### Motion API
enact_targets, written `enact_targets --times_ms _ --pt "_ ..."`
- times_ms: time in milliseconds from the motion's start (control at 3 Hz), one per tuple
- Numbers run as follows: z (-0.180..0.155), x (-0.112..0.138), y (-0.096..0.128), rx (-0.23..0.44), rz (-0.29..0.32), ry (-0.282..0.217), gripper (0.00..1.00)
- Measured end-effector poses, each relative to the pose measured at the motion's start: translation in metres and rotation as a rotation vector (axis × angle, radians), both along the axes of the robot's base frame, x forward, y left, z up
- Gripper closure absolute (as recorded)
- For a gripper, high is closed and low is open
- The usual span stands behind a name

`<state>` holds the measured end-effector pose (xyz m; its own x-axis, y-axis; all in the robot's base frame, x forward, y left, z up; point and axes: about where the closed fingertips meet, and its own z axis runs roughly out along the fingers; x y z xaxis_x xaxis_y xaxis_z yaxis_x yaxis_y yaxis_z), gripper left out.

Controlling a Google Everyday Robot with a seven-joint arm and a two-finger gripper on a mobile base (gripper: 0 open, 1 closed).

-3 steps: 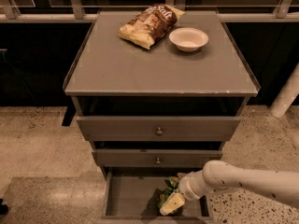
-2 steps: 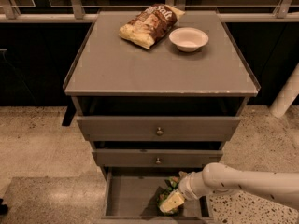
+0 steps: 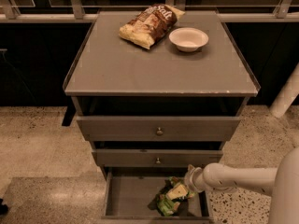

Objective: Pick green rice chip bag from bottom drawer and place on counter

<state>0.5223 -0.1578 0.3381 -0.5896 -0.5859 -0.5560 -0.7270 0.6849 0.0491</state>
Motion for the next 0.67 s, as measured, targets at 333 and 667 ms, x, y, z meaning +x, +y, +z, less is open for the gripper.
enact_targets --times_ms 333,667 --pt "0.000 0.000 0.000 0.000 0.000 0.000 0.00" --pt "-0.025 0.004 0.008 -0.002 0.022 0.008 0.00"
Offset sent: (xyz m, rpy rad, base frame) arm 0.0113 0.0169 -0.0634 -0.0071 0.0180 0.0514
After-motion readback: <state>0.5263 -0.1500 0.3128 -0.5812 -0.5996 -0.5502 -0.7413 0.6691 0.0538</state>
